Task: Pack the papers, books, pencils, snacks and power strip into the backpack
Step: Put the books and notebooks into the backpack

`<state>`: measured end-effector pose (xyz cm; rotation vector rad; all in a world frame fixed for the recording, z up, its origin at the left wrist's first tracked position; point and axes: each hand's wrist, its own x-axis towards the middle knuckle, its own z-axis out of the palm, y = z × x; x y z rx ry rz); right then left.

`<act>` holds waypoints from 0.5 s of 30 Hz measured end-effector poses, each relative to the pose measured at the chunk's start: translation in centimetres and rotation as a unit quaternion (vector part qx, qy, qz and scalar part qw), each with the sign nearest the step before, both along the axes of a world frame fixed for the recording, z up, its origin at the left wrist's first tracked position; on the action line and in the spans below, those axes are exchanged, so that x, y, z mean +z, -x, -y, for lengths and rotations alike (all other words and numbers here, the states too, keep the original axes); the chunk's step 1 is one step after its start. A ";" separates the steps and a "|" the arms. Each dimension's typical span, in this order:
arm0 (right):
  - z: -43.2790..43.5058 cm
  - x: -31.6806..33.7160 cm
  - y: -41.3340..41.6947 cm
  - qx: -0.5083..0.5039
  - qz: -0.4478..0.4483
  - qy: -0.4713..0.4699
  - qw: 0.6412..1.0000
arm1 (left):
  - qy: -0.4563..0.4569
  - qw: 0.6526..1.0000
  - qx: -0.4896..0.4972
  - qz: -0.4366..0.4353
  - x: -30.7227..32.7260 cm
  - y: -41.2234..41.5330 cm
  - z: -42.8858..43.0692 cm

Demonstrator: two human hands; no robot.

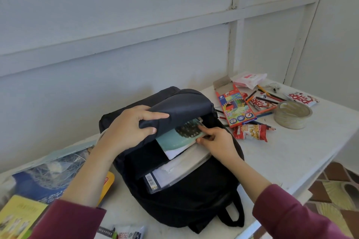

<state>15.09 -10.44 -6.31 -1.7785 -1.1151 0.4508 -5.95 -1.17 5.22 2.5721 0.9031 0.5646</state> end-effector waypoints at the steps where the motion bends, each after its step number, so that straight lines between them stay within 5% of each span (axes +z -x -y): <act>1: -0.2 0.1 0.2 -0.009 0.008 0.005 1.000 | 0.004 1.000 0.000 0.002 0.0 0.0 0.0; 7: 1.5 -0.2 2.7 -0.032 0.322 0.057 0.944 | 0.013 1.000 0.002 0.019 0.1 0.0 0.2; 11: 2.2 -0.8 3.4 0.151 0.421 0.067 0.892 | 0.008 1.000 0.011 0.018 0.3 -0.1 0.3; 15: 1.6 -1.1 4.0 0.225 0.437 0.090 0.866 | 0.006 1.000 0.015 0.019 0.5 -0.1 0.5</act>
